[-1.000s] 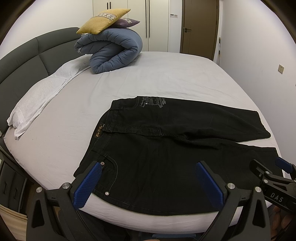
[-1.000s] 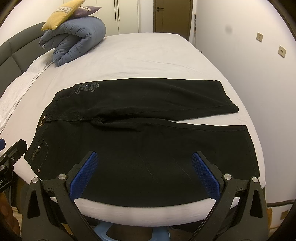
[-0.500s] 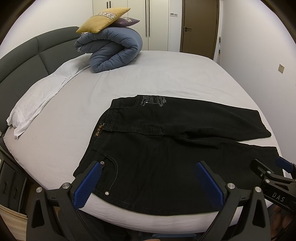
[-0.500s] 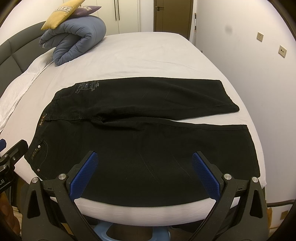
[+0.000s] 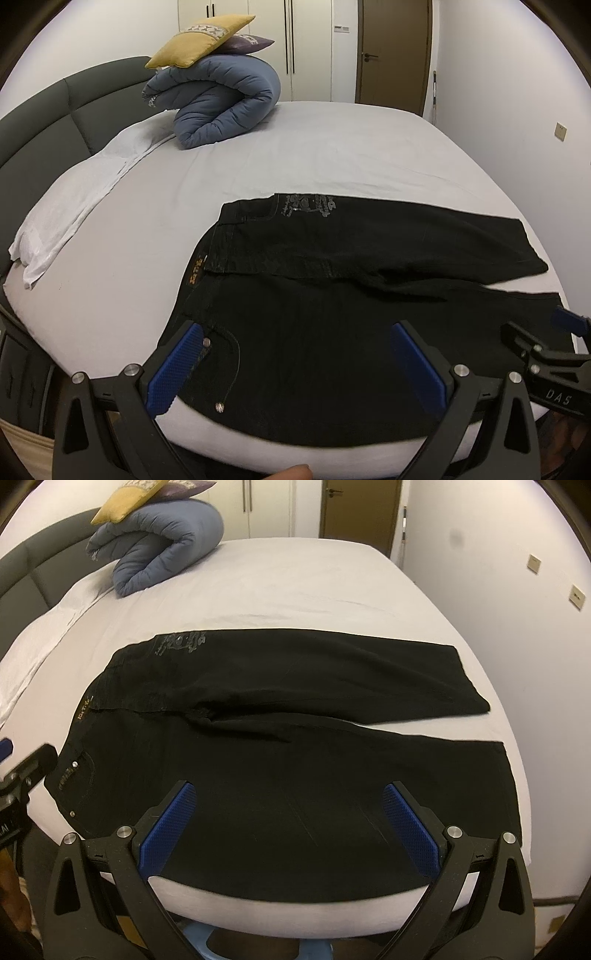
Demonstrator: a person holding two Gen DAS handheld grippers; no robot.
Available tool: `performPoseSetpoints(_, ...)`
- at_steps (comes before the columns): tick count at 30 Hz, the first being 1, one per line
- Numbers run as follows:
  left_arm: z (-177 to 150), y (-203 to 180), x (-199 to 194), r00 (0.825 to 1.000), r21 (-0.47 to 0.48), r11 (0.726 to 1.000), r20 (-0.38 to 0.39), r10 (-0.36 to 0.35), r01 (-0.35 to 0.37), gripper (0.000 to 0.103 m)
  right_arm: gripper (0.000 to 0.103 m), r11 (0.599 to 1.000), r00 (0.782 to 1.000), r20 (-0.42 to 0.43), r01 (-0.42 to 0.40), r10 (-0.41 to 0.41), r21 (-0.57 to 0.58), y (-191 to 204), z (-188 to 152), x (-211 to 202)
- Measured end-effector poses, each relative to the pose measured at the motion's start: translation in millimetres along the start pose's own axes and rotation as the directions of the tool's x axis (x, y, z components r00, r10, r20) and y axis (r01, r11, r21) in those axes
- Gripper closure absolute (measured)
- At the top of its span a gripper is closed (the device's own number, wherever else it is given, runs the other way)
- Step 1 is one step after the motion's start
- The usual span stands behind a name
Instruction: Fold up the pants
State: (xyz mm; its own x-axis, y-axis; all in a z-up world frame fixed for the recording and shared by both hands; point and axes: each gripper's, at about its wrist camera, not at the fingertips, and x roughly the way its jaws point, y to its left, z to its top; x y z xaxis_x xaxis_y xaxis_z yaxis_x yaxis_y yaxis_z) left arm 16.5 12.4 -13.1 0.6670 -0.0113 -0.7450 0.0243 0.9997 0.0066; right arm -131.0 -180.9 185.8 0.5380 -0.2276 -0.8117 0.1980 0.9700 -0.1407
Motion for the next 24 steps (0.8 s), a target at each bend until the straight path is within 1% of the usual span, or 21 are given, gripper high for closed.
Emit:
performPoseSetpoints(1,5,4,4,1.0,-0.007,1.0,0.0,-0.013,0.013,0.0,0.0,1.0,1.0,-0.003,-0.014,0.014,-0.011,1,4,3)
performPoseSetpoints(3,20,15,14,0.998,-0.022,0.997,-0.016,-0.069,0.068,0.0,0.0,0.997,0.997,-0.006,-0.072,0.072,-0.041,4,17,10)
performPoseSetpoints(4,31,20,22,0.993,-0.015,0.993,-0.035,-0.114,0.114,0.0,0.0,0.993,0.995,-0.004,-0.102,0.102,-0.06,4,26,13)
performPoseSetpoints(6,51,25,37,0.984,0.021,0.986,-0.072,-0.162,0.164,0.0,0.0,0.979,0.985,0.012,-0.169,0.171,-0.116,5,49,18)
performPoseSetpoints(8,70,26,45,0.978,0.07,0.977,-0.071,-0.195,0.2,0.0,0.0,0.955,0.969,0.023,-0.239,0.246,-0.176,4,74,24)
performPoseSetpoints(9,81,28,50,0.979,0.101,0.974,-0.042,-0.198,0.201,0.0,0.0,0.936,0.957,0.032,-0.277,0.29,-0.217,4,89,27)
performPoseSetpoints(10,91,29,56,0.98,0.13,0.972,-0.036,-0.194,0.197,0.0,0.0,0.921,0.948,0.039,-0.297,0.316,-0.25,5,99,29)
performPoseSetpoints(11,98,28,64,0.98,0.157,0.967,-0.058,-0.192,0.199,0.0,0.0,0.902,0.937,0.043,-0.319,0.346,-0.291,5,111,33)
performPoseSetpoints(12,110,29,78,0.976,0.194,0.958,-0.105,-0.192,0.21,0.0,0.0,0.882,0.929,0.041,-0.334,0.368,-0.333,6,124,39)
performPoseSetpoints(13,119,32,89,0.974,0.209,0.954,-0.124,-0.191,0.214,0.0,0.0,0.867,0.925,0.035,-0.341,0.378,-0.363,5,136,45)
performPoseSetpoints(15,141,41,115,0.977,0.232,0.952,-0.118,-0.177,0.201,0.0,0.0,0.828,0.911,0.016,-0.367,0.412,-0.423,6,155,56)
performPoseSetpoints(17,158,47,144,0.972,0.261,0.943,-0.163,-0.169,0.208,0.0,0.005,0.778,0.89,-0.026,-0.412,0.456,-0.474,8,172,72)
performPoseSetpoints(19,175,51,178,0.959,0.299,0.923,-0.218,-0.18,0.241,0.0,0.012,0.724,0.869,-0.089,-0.457,0.486,-0.516,13,186,91)
performPoseSetpoints(22,189,51,220,0.961,0.395,0.891,-0.243,-0.133,0.223,0.0,0.018,0.685,0.856,-0.136,-0.485,0.498,-0.543,16,206,125)
performPoseSetpoints(23,192,50,240,0.96,0.436,0.874,-0.259,-0.107,0.215,0.0,0.02,0.677,0.851,-0.148,-0.496,0.505,-0.543,15,211,135)
performPoseSetpoints(24,193,50,254,0.956,0.459,0.86,-0.276,-0.102,0.224,0.0,0.024,0.671,0.844,-0.16,-0.509,0.512,-0.539,12,212,144)
